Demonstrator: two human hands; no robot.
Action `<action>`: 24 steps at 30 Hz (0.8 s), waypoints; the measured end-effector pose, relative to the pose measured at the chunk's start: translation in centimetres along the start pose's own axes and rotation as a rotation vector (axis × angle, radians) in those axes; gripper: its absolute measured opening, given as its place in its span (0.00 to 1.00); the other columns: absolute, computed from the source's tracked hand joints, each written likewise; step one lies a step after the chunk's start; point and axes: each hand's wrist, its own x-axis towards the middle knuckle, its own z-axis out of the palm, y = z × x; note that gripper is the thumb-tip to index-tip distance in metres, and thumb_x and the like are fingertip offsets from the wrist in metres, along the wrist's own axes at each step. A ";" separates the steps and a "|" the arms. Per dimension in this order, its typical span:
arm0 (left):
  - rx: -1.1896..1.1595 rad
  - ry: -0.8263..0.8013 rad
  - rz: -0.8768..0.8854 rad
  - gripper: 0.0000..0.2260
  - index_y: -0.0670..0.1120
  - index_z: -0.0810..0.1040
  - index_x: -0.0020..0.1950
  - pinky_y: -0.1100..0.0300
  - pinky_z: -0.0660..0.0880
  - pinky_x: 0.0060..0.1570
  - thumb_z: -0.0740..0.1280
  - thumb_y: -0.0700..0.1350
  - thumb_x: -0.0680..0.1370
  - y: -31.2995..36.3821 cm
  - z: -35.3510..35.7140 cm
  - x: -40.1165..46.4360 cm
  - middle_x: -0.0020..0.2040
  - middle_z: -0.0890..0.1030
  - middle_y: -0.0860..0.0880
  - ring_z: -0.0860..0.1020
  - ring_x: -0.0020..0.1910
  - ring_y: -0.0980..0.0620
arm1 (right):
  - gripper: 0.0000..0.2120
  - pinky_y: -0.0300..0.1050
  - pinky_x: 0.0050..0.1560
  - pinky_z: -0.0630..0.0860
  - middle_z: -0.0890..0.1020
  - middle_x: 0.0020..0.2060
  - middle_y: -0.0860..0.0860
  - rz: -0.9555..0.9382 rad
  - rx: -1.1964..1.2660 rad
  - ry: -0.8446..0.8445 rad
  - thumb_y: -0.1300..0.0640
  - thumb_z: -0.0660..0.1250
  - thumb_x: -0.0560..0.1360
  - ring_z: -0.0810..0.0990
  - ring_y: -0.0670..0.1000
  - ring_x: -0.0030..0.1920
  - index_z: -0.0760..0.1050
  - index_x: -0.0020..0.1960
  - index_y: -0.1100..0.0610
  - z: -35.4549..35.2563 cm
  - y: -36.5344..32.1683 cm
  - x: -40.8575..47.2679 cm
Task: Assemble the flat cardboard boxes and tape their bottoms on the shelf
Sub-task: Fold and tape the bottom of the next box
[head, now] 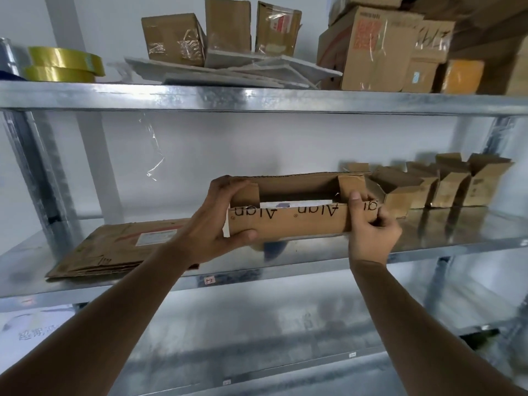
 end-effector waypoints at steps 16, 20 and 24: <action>0.089 -0.014 0.231 0.40 0.47 0.69 0.80 0.49 0.74 0.70 0.77 0.63 0.73 -4.4 5.9 7.1 0.74 0.64 0.40 0.66 0.74 0.46 | 0.27 0.55 0.70 0.76 0.81 0.65 0.53 -0.170 -0.087 0.051 0.53 0.80 0.73 0.80 0.50 0.67 0.75 0.70 0.46 -1.2 2.8 7.1; 0.145 -0.125 0.233 0.46 0.49 0.65 0.82 0.49 0.76 0.69 0.78 0.64 0.70 -4.8 7.6 8.2 0.76 0.61 0.42 0.66 0.74 0.44 | 0.25 0.58 0.74 0.72 0.78 0.70 0.53 -0.251 -0.141 -0.011 0.54 0.73 0.80 0.75 0.52 0.72 0.72 0.76 0.49 -2.2 4.2 8.9; 0.128 -0.107 0.218 0.41 0.49 0.70 0.79 0.49 0.78 0.66 0.80 0.59 0.70 -4.8 9.3 9.4 0.74 0.63 0.42 0.68 0.72 0.45 | 0.13 0.61 0.72 0.71 0.82 0.63 0.51 -0.300 -0.243 -0.062 0.58 0.64 0.82 0.77 0.53 0.67 0.82 0.64 0.55 -3.8 6.3 11.8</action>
